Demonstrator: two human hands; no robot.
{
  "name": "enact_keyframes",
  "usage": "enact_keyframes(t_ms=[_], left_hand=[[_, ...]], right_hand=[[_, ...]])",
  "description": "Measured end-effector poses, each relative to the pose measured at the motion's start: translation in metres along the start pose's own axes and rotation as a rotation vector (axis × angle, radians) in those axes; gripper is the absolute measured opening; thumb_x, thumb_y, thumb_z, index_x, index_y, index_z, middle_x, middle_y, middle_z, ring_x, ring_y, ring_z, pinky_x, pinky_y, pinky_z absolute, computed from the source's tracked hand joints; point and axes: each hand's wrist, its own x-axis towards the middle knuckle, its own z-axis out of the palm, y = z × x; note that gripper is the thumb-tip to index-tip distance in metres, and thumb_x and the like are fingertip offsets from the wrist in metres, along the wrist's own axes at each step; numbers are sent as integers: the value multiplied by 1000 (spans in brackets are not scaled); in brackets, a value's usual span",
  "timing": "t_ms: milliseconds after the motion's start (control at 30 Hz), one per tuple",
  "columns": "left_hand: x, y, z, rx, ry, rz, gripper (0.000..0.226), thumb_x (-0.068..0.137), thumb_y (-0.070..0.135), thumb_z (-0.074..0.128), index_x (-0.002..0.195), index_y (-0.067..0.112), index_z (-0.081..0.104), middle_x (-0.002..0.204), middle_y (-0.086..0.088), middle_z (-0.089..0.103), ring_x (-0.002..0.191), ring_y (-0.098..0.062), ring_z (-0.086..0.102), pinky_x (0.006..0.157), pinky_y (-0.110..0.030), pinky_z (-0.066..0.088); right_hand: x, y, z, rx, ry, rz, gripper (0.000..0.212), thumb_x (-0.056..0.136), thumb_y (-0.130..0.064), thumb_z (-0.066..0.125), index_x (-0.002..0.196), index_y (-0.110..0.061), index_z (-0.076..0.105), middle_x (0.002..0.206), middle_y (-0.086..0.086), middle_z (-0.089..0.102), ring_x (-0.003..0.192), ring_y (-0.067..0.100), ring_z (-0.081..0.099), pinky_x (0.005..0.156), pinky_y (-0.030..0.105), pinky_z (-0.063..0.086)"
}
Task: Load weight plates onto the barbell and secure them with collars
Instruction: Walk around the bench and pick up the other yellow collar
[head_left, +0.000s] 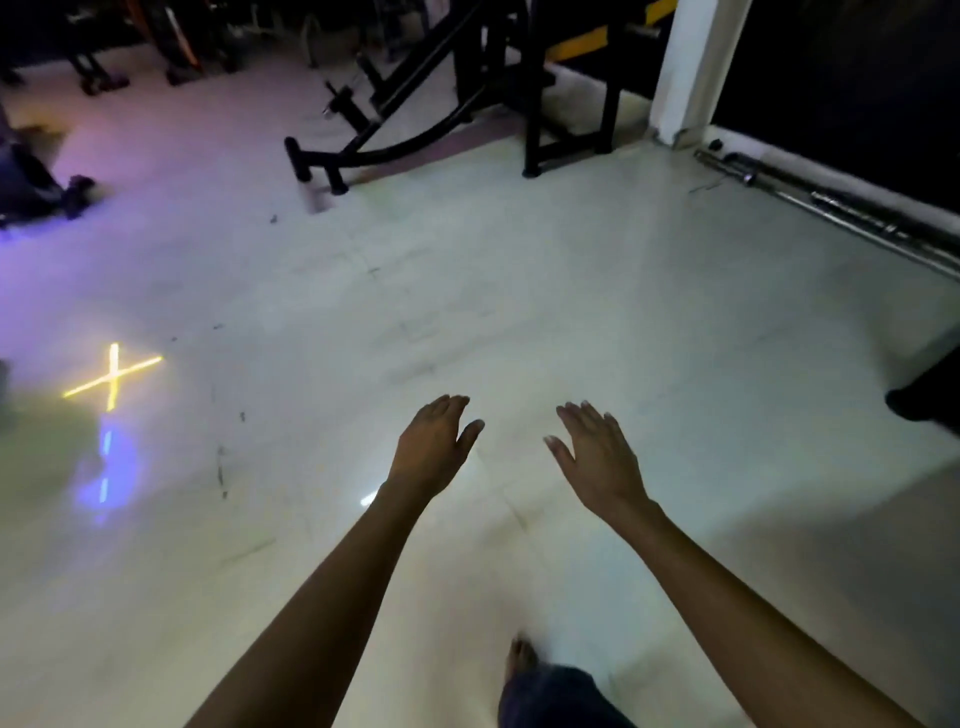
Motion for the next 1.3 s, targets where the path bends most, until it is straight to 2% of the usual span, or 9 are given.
enact_keyframes(t_ms=[200, 367, 600, 767, 933, 1300], left_hand=[[170, 17, -2, -28, -19, 147, 47, 97, 40, 42, 135, 12, 44, 138, -8, 51, 132, -24, 40, 100, -33, 38], [330, 37, 12, -13, -74, 295, 48, 98, 40, 40, 137, 12, 42, 141, -9, 48, 137, -22, 35, 105, -35, 34], [545, 105, 15, 4, -171, 560, 49, 98, 41, 39, 137, 12, 41, 140, -8, 49, 137, -20, 34, 105, -33, 34], [661, 197, 36, -17, -230, 766, 48, 98, 41, 39, 137, 12, 42, 142, -7, 48, 137, -19, 34, 104, -33, 35], [760, 314, 78, -40, -234, 951, 48, 98, 41, 39, 137, 13, 42, 142, -7, 47, 136, -19, 35, 102, -32, 36], [918, 613, 114, -123, -204, 1243, 50, 97, 42, 39, 139, 14, 39, 144, -9, 45, 134, -23, 38, 106, -34, 34]], right_hand=[[133, 35, -41, 44, 70, 121, 49, 99, -35, 35, 141, -9, 35, 151, 8, 33, 143, 19, 20, 118, 34, 8], [254, 88, -68, 76, 171, 259, 48, 98, -33, 37, 139, -9, 37, 150, 9, 35, 143, 20, 21, 116, 33, 10], [397, 154, -122, 57, 245, 481, 48, 98, -34, 36, 140, -10, 37, 150, 7, 35, 142, 20, 23, 116, 33, 13], [451, 228, -168, 57, 375, 677, 47, 98, -34, 37, 139, -10, 38, 148, 7, 38, 141, 20, 26, 116, 33, 14], [495, 339, -218, 32, 522, 814, 46, 98, -32, 39, 138, -8, 40, 147, 9, 40, 141, 22, 27, 116, 34, 16], [552, 563, -411, -105, 770, 1014, 46, 97, -31, 42, 137, -8, 40, 143, 11, 44, 136, 24, 33, 114, 35, 20]])
